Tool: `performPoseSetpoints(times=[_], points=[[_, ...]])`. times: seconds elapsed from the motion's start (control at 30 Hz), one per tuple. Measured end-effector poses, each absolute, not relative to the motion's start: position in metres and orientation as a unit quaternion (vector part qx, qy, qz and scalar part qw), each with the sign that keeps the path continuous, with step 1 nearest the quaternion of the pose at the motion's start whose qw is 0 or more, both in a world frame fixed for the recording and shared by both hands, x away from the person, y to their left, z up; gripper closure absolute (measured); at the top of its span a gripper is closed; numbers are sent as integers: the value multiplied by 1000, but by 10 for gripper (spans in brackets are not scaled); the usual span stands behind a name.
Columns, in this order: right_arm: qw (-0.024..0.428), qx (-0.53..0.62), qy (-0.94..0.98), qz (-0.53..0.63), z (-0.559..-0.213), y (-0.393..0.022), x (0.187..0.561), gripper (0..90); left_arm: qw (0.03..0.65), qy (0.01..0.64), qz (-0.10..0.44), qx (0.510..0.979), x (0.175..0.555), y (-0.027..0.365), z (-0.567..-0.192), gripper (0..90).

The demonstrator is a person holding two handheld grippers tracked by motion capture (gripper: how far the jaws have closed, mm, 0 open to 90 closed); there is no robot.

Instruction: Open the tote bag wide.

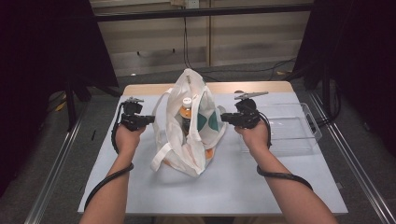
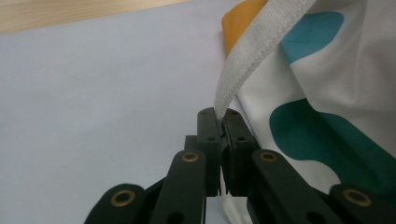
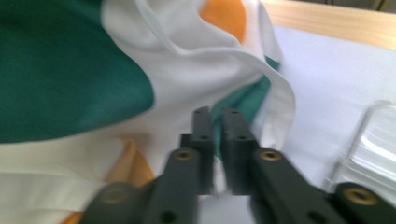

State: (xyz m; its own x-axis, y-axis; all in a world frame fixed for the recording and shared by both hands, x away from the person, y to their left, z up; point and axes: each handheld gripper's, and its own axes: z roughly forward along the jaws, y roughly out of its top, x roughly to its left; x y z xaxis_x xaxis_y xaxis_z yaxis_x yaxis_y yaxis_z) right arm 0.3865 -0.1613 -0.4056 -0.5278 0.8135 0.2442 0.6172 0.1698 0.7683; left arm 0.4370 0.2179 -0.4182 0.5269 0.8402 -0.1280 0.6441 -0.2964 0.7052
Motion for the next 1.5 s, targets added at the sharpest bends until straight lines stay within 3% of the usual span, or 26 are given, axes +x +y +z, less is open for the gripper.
performPoseSetpoints(times=[0.13, 0.27, 0.53, 0.63, 0.77, 1.5], points=[[126, 461, 758, 444, -398, -152, 387, 652, 363, 462, 134, 798, 437, 214, -416, 874], [135, 450, 759, 451, -389, -147, 390, 638, 360, 456, 134, 803, 437, 212, -416, 874], [142, 437, 763, 455, -379, -138, 401, 675, 358, 455, 130, 805, 438, 211, -415, 874], [139, 435, 763, 456, -378, -134, 403, 734, 364, 460, 129, 799, 438, 211, -416, 874], [132, 438, 765, 453, -380, -131, 404, 880, 359, 462, 130, 801, 437, 216, -417, 876], [113, 485, 764, 411, -411, -162, 398, 888, 320, 503, 118, 794, 433, 244, -448, 878]])
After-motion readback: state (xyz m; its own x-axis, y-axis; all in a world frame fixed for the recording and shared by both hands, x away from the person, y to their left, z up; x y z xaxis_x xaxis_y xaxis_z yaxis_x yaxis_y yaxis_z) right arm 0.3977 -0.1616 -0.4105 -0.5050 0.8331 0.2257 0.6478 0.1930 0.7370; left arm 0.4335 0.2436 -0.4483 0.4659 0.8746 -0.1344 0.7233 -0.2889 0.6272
